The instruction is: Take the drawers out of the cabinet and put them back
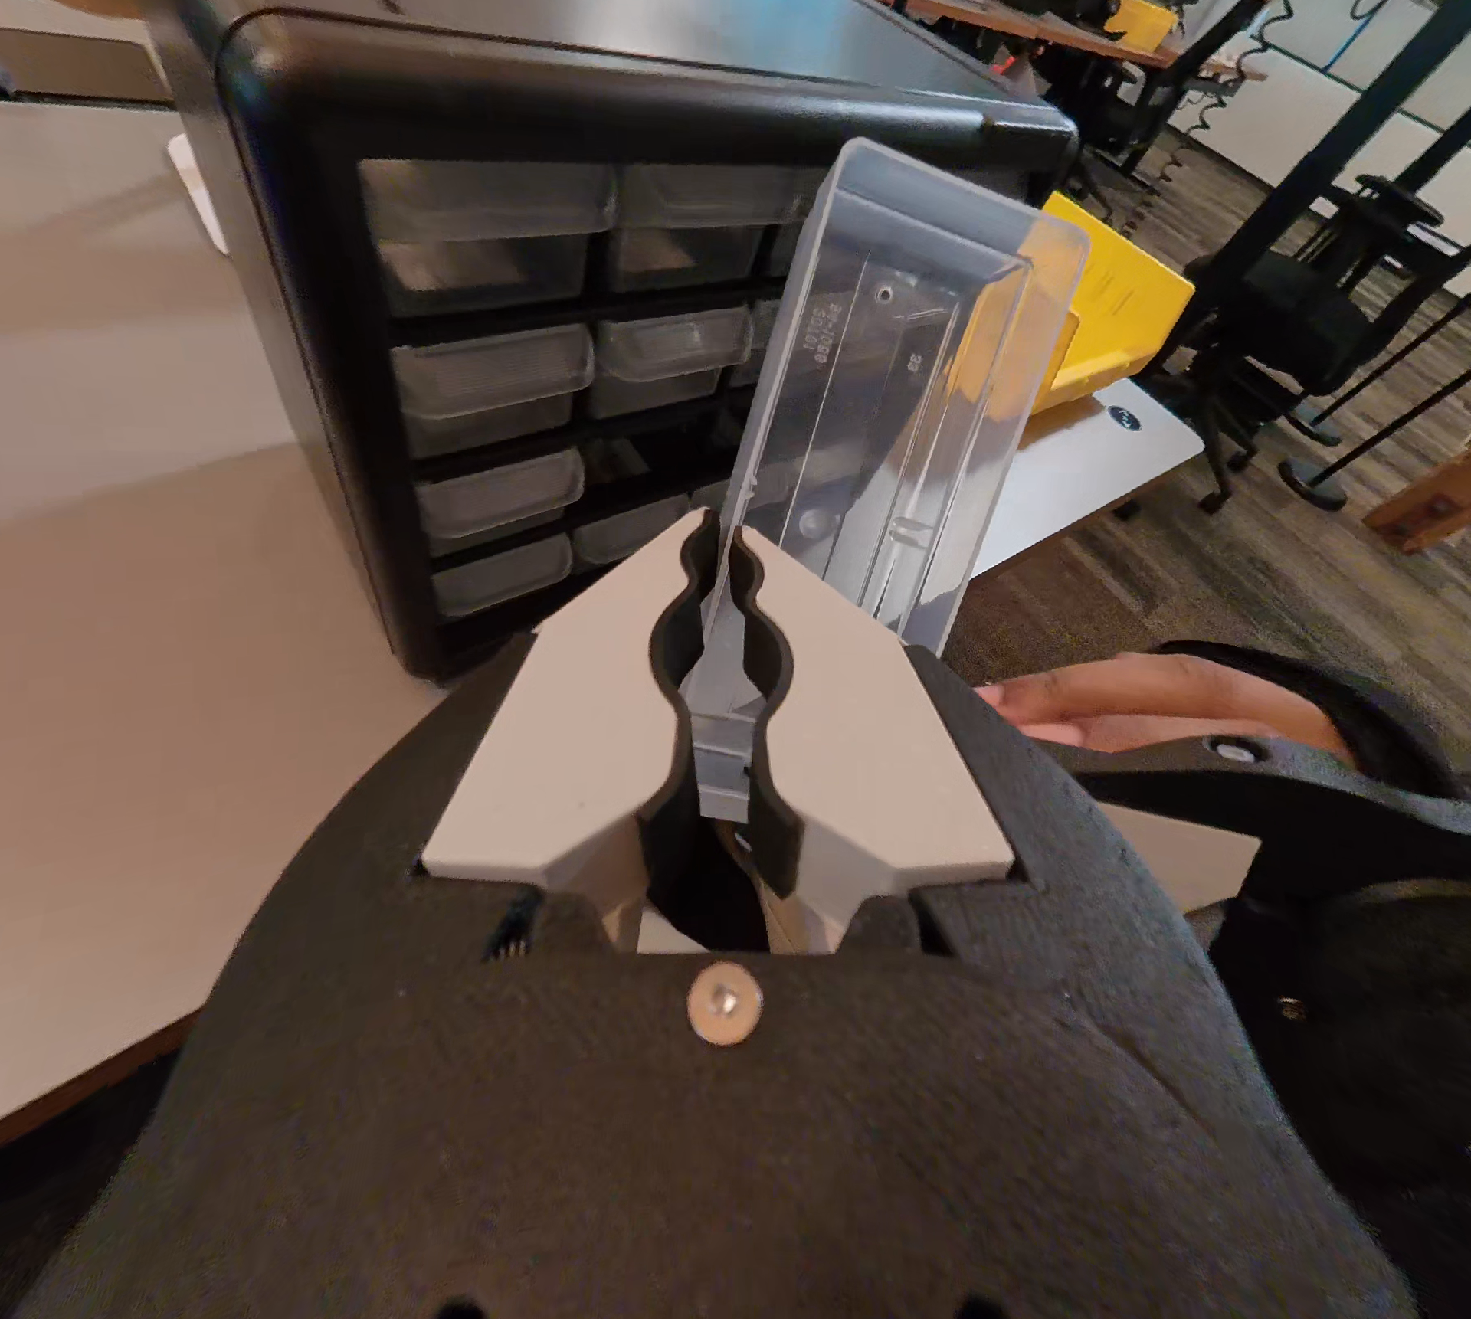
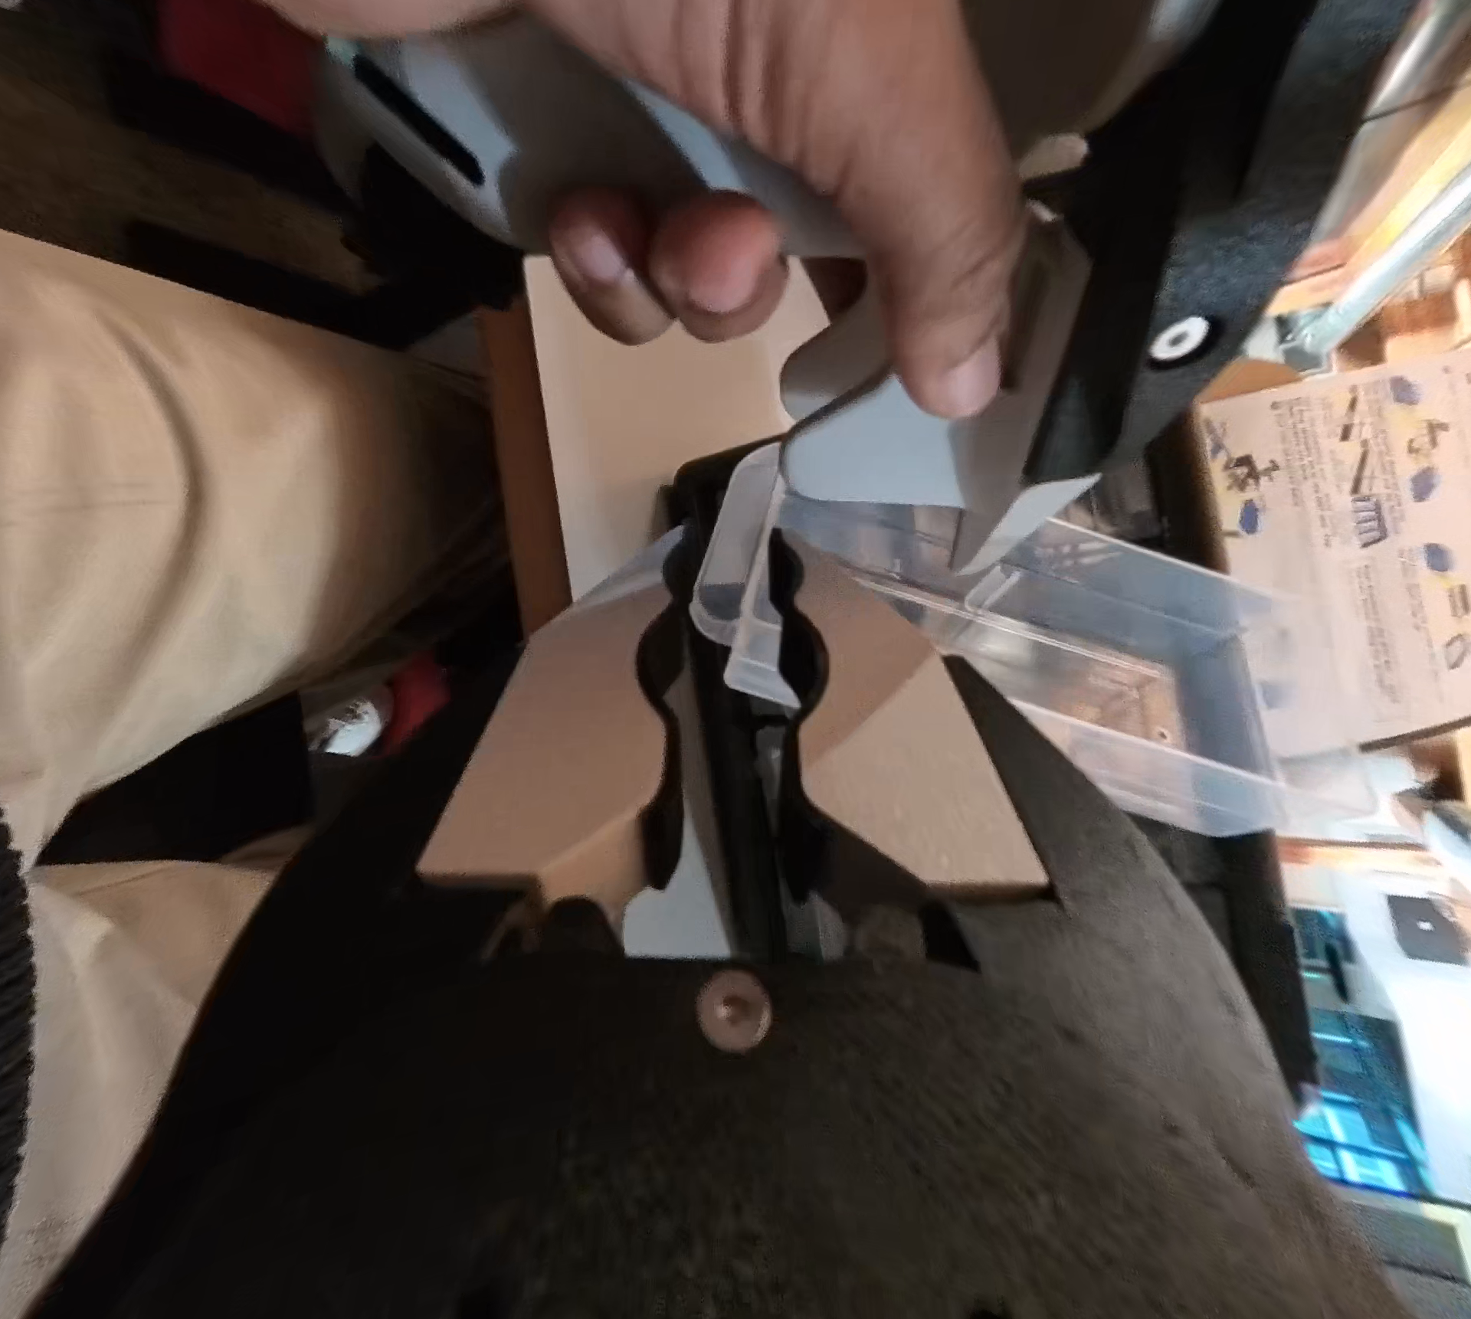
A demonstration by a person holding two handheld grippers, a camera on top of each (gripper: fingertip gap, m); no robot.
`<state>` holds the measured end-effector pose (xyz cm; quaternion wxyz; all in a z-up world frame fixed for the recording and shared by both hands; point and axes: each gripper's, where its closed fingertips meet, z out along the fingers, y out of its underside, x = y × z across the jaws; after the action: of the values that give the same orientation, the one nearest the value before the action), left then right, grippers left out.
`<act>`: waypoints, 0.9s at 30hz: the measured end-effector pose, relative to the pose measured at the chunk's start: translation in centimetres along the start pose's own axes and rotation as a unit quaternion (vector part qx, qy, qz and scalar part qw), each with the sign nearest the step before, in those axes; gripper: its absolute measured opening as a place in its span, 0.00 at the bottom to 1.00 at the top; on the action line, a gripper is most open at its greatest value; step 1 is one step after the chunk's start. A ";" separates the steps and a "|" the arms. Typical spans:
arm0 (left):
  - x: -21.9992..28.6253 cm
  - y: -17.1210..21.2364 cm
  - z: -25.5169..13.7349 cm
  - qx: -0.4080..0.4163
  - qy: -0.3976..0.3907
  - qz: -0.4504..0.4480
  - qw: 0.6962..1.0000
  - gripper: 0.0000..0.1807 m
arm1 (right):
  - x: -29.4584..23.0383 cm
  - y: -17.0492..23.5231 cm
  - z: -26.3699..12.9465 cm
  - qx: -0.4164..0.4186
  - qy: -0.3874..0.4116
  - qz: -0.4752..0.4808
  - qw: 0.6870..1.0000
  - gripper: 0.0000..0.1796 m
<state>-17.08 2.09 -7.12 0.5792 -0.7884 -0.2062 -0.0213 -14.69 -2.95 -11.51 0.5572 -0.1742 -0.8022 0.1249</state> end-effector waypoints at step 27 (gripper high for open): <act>0.3 0.3 -0.2 0.123 0.216 -0.002 0.969 0.38 | 1.5 2.0 -4.9 0.194 -0.378 0.359 0.831 0.07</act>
<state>-16.71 1.96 -7.23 0.7023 -0.6875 -0.0793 -0.1666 -10.27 -0.47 -9.32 0.1492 -0.2770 -0.7905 0.5254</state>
